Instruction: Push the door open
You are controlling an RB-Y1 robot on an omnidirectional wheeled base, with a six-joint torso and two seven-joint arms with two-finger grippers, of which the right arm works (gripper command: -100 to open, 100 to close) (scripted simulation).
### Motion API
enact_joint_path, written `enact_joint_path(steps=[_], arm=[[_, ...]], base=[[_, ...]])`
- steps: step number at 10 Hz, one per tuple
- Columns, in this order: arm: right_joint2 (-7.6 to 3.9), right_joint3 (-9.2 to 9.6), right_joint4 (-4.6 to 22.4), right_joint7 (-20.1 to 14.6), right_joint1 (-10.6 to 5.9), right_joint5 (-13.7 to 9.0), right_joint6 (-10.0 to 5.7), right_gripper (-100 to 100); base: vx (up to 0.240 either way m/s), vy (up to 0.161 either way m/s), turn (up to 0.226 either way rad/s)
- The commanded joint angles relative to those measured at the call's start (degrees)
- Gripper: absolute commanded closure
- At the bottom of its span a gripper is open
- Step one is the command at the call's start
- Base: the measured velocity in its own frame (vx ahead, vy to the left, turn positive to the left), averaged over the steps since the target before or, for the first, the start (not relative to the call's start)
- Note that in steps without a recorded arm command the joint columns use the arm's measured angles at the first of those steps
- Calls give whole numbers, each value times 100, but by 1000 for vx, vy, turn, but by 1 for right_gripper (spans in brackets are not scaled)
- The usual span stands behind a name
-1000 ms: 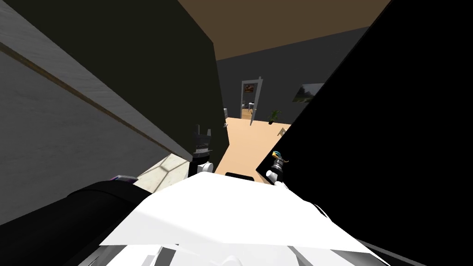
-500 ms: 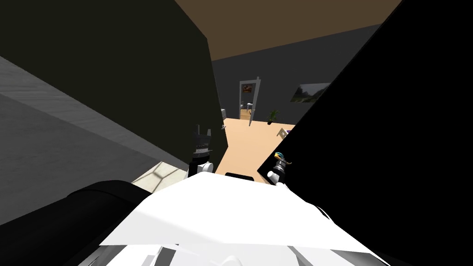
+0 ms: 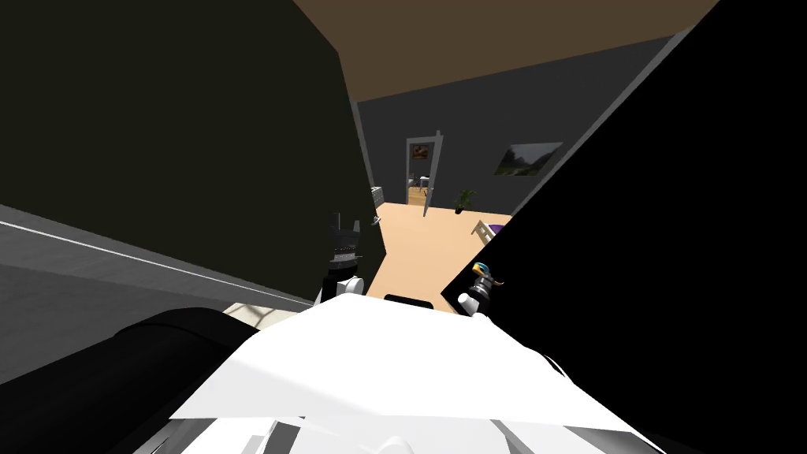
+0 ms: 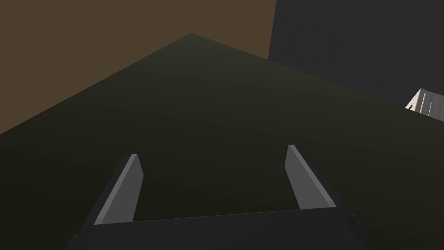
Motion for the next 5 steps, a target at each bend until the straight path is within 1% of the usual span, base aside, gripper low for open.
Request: enact_joint_path(steps=[1, 2, 3, 4, 5], arm=[[-47, -96, -35, 78, 15, -104, -15, 100], [-47, -96, -35, 78, 15, -104, -15, 100], [-67, -177, -19, 129, 24, -202, -48, 100], [-67, -177, -19, 129, 24, -202, -48, 100], [-67, -177, -19, 129, 24, -202, -48, 100]], base=[[181, -74, -6], [118, -61, -19], [144, -52, -18], [131, -46, -17], [52, -30, -6]])
